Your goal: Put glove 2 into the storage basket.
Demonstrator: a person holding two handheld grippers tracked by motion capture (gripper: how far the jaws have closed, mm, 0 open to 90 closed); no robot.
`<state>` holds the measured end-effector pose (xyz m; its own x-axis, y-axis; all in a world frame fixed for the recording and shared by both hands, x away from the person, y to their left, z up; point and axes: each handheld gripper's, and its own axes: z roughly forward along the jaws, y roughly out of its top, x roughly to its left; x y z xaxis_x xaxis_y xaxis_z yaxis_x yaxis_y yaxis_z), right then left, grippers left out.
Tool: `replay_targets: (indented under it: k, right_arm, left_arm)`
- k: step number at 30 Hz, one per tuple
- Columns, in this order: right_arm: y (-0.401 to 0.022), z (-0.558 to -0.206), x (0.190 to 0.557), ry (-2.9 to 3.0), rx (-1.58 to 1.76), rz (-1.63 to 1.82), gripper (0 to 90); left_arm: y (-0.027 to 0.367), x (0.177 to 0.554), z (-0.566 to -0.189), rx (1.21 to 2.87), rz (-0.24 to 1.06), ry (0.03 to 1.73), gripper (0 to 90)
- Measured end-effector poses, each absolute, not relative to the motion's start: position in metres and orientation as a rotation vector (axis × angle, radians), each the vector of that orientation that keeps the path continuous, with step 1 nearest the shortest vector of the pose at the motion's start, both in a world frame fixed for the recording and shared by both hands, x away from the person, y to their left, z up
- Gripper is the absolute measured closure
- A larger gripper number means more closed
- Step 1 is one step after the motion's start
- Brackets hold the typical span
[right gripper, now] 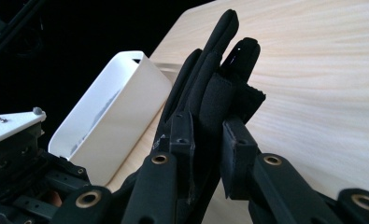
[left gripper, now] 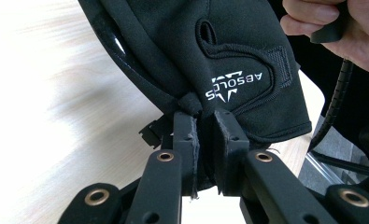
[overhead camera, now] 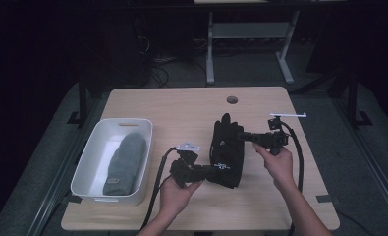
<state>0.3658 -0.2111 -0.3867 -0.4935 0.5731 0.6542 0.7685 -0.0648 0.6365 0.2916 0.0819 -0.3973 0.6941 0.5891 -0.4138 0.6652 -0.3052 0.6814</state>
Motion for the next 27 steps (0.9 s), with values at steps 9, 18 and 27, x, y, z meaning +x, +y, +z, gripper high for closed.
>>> replay_targets:
  k: [9,18,27]
  right_arm:
    - [-0.192,-0.376,0.375,-1.970,-1.437,-1.623,76.6]
    - [-0.165,-0.360,0.386,-1.972,-1.392,-1.634,76.6]
    - [-0.145,-0.352,0.394,-1.974,-1.367,-1.625,76.6]
  left_arm:
    - [0.104,0.293,-0.383,1.969,-0.082,0.977,81.1]
    - [0.130,0.293,-0.367,1.935,-0.051,0.996,81.1]
    - [0.150,0.295,-0.360,1.913,-0.036,1.012,81.1]
